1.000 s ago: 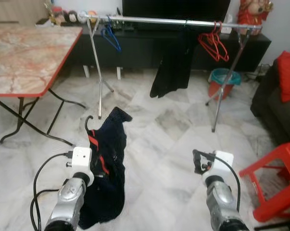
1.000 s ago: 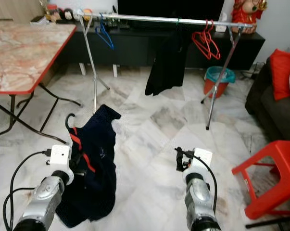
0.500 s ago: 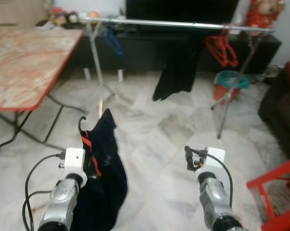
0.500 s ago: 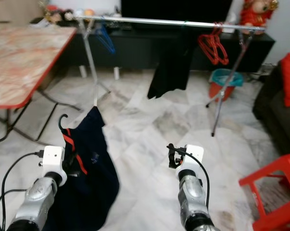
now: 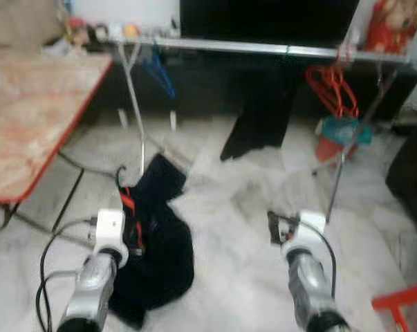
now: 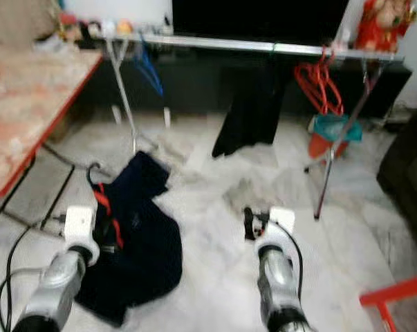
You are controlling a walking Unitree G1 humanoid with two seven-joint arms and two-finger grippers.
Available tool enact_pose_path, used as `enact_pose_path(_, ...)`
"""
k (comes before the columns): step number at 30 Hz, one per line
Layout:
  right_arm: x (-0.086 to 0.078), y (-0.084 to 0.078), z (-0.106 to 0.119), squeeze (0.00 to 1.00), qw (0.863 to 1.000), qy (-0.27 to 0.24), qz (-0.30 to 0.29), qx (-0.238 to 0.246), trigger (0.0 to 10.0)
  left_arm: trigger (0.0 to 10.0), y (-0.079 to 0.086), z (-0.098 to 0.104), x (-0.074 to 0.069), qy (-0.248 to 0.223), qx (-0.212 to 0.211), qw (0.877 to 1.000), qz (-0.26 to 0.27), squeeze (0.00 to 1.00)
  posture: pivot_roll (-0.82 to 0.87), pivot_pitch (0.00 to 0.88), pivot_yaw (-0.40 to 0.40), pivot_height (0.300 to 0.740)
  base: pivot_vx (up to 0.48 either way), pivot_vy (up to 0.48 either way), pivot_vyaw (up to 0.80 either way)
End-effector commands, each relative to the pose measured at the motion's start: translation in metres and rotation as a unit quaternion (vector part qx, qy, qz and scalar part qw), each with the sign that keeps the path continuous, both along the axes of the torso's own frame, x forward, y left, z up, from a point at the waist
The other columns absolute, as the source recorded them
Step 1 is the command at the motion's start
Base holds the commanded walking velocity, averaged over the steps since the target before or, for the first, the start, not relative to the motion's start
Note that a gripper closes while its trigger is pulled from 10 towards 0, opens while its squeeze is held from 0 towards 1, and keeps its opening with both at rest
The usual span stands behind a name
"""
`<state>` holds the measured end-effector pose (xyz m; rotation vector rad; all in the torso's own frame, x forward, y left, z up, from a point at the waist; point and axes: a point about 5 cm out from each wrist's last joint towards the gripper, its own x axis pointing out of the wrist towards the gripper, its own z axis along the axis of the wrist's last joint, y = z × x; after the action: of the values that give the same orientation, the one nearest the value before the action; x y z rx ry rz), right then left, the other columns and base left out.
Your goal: Hang hanger
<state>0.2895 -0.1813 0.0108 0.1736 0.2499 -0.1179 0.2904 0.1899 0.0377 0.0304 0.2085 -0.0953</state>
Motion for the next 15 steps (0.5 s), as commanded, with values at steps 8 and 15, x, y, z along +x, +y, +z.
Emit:
enact_pose_path(8,0.0035,-0.0001,0.0045,0.00,1.000,-0.010,-0.001,0.000,10.0,10.0,-0.0010,0.0104,0.0058,-0.021,-0.001,1.000,-0.002,0.00,-0.01,0.000,-0.033,0.740,0.480,0.000,0.00)
enact_pose_path(15,0.0040,-0.0006,0.0048,0.00,1.000,-0.009,-0.002,0.002,10.0,10.0,-0.0005,0.0100,0.0051,-0.020,-0.001,1.000,-0.001,0.00,-0.01,0.000,-0.035,0.740,0.480,0.000,0.00)
